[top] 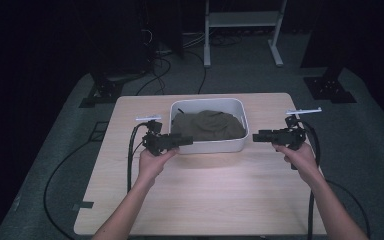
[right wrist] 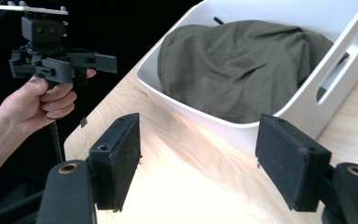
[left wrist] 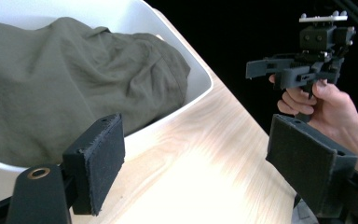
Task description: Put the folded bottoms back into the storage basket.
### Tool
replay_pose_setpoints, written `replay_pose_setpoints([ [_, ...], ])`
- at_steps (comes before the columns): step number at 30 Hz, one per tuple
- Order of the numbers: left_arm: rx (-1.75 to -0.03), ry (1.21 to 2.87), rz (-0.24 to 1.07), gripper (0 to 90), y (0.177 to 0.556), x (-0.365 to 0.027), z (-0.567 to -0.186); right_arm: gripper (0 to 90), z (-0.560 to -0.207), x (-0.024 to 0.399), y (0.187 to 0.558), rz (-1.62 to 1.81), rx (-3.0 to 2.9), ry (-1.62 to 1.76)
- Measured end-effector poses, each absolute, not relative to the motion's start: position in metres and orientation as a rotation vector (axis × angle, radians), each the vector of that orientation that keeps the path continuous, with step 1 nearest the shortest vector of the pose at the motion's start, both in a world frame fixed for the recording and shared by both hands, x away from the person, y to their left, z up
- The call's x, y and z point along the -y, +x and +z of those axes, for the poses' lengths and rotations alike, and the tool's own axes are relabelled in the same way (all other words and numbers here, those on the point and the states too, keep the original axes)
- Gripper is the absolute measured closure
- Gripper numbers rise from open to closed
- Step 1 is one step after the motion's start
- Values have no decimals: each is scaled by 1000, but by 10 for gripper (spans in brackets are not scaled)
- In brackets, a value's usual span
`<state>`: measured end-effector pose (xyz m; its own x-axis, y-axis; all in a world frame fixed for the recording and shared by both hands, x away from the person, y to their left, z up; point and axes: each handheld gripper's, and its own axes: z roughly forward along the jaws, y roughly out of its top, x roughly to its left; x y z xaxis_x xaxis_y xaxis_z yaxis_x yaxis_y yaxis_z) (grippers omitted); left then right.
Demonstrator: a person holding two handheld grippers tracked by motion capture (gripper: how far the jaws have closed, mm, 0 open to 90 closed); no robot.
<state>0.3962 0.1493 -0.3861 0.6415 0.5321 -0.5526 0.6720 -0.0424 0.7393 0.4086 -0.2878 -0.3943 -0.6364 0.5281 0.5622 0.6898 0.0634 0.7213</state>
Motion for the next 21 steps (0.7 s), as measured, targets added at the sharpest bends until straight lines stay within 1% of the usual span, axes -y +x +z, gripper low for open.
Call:
replay_pose_setpoints([
  [7,-970,1703,-152,177,388,-151,-386,289,-398,291,401,-1608,2167,-1258],
  [21,-988,1685,-147,172,375,-165,-397,285,-412,295,387,-1597,2144,-1239],
])
